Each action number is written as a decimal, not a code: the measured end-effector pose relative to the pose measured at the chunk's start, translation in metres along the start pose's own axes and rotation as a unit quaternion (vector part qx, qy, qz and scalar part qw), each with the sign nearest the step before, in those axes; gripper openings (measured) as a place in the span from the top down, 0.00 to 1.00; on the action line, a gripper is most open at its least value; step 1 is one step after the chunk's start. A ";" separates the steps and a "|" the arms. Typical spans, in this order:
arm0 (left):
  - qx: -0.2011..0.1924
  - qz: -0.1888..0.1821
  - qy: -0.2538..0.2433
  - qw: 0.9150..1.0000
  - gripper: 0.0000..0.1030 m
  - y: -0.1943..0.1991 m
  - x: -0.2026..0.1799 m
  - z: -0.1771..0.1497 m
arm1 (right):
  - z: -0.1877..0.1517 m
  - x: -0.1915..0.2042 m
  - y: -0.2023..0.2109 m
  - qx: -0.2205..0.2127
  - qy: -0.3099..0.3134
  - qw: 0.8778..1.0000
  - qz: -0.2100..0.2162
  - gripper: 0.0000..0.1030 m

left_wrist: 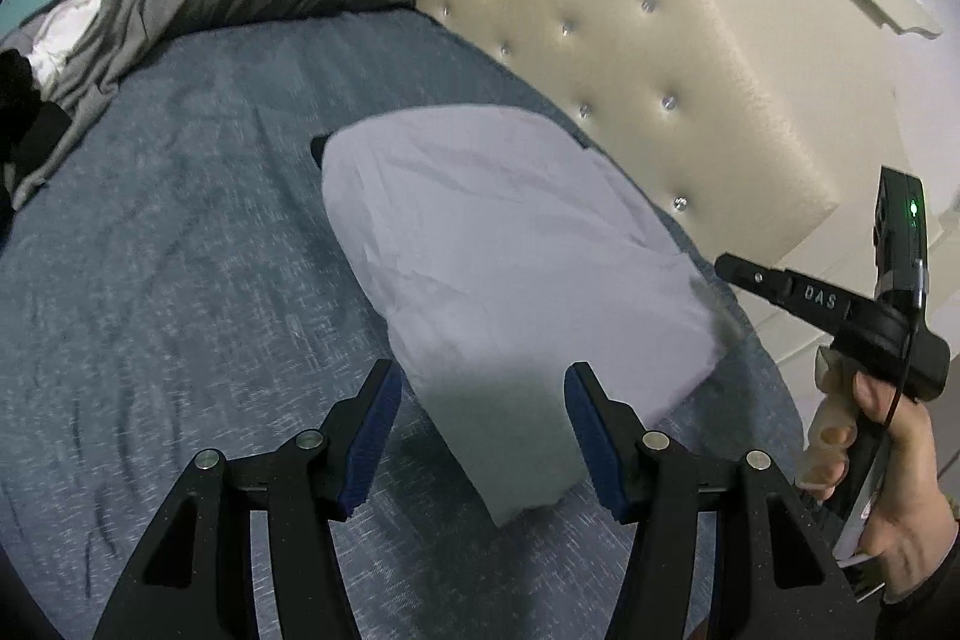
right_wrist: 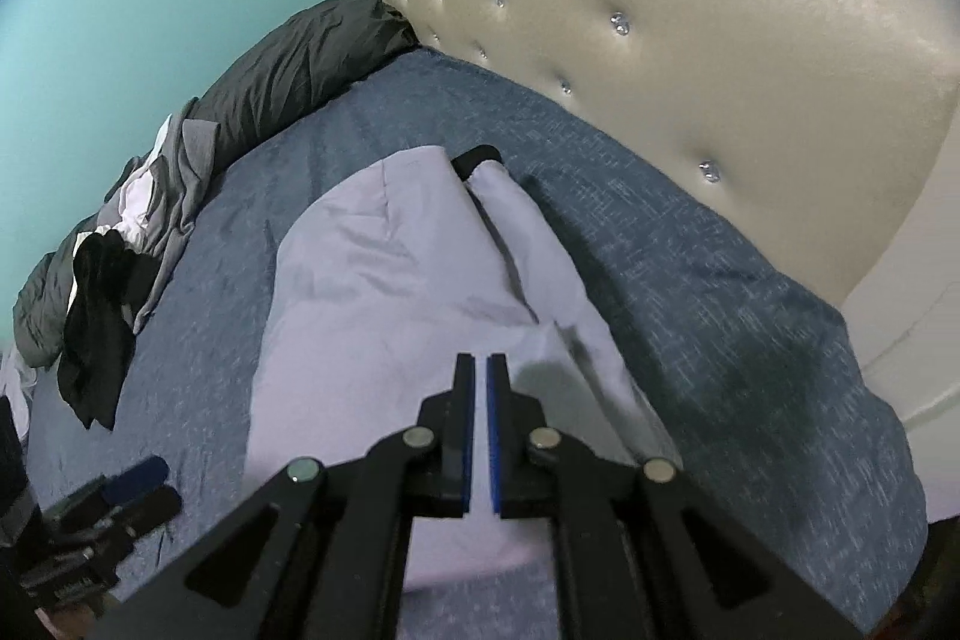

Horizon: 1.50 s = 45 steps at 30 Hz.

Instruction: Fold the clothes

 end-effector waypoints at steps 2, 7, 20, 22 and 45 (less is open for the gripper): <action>-0.006 0.002 -0.001 1.000 0.41 0.012 0.003 0.002 | -0.004 0.007 0.010 -0.006 0.001 1.000 0.001 0.97; -0.028 0.006 -0.012 1.000 0.39 0.052 0.008 0.002 | -0.007 0.027 0.041 -0.022 0.019 1.000 -0.008 0.97; -0.067 0.012 0.006 0.998 0.29 0.133 0.036 -0.011 | -0.035 0.099 0.105 -0.058 0.081 0.995 -0.011 0.86; -0.073 0.012 0.002 0.997 0.29 0.144 0.038 -0.012 | -0.039 0.109 0.116 -0.066 0.085 0.994 -0.010 0.82; -0.149 0.018 -0.037 0.988 0.13 0.265 0.048 -0.045 | -0.086 0.179 0.225 -0.124 0.078 0.989 -0.014 0.27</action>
Point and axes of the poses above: each gripper's, at about its wrist camera, not at the fingertips, and y roughly against the way its jaws point, x to its left, z to its top, the point moved 8 cm from there along -y, roughly the way its jaws point, and after that the axes turned 15 degrees about z, right-handed, at the moved point
